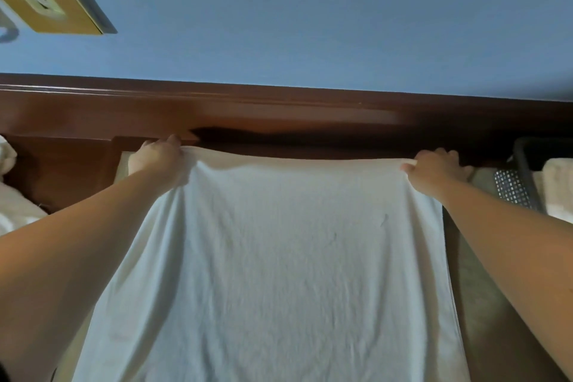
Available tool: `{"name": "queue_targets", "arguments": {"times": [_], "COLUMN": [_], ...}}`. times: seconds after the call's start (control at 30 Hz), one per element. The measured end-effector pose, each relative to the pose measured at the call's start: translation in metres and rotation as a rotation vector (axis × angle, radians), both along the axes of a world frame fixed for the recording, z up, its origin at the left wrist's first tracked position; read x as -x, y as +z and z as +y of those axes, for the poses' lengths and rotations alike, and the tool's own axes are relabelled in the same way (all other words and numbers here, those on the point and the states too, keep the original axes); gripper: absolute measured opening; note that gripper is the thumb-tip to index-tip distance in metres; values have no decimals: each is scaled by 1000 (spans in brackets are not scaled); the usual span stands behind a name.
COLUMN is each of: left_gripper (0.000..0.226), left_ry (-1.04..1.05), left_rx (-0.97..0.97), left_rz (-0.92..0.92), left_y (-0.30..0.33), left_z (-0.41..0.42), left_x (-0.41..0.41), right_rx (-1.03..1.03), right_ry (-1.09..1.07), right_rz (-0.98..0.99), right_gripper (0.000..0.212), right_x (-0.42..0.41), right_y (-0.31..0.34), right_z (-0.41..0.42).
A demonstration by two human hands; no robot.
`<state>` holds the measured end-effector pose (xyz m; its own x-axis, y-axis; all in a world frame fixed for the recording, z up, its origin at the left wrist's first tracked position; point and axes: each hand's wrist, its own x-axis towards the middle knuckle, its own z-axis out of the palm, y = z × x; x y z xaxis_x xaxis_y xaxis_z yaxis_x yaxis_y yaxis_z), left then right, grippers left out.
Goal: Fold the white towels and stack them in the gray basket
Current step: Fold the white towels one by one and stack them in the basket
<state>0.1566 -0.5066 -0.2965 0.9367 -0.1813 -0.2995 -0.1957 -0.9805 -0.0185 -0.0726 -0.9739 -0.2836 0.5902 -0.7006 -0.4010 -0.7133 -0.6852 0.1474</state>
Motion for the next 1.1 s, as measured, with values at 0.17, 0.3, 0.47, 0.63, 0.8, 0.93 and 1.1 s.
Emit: {"name": "queue_targets", "arguments": {"times": [0.17,0.3,0.47,0.63,0.8,0.93,1.1], "left_gripper": [41,41,44,33,36,43,46], "left_ry": [106,222,298,257,408,504,598], "left_rx": [149,129,118,225,389,384,306], "left_rz": [1,92,-15,-46,-91,-10,219], "left_y": [-7,-20,-21,-13,-9,-20,-23], "left_z": [-16,2,36,72,81,72,85], "left_x": [-14,-1,14,-22,-48,-46,-20], "right_rx": [75,129,-259,-260,-372,-395,-374], "right_ry": [-226,-329,-95,-81,-83,-76,-69], "right_rz": [-168,-464,-201,-66,70,72,80], "right_gripper": [58,74,89,89,93,95,97], "right_x": [-13,10,7,6,-1,-1,-1], "right_y": [-7,-27,-69,-91,-76,-73,-72], "right_z": [2,61,144,146,139,142,144]}}
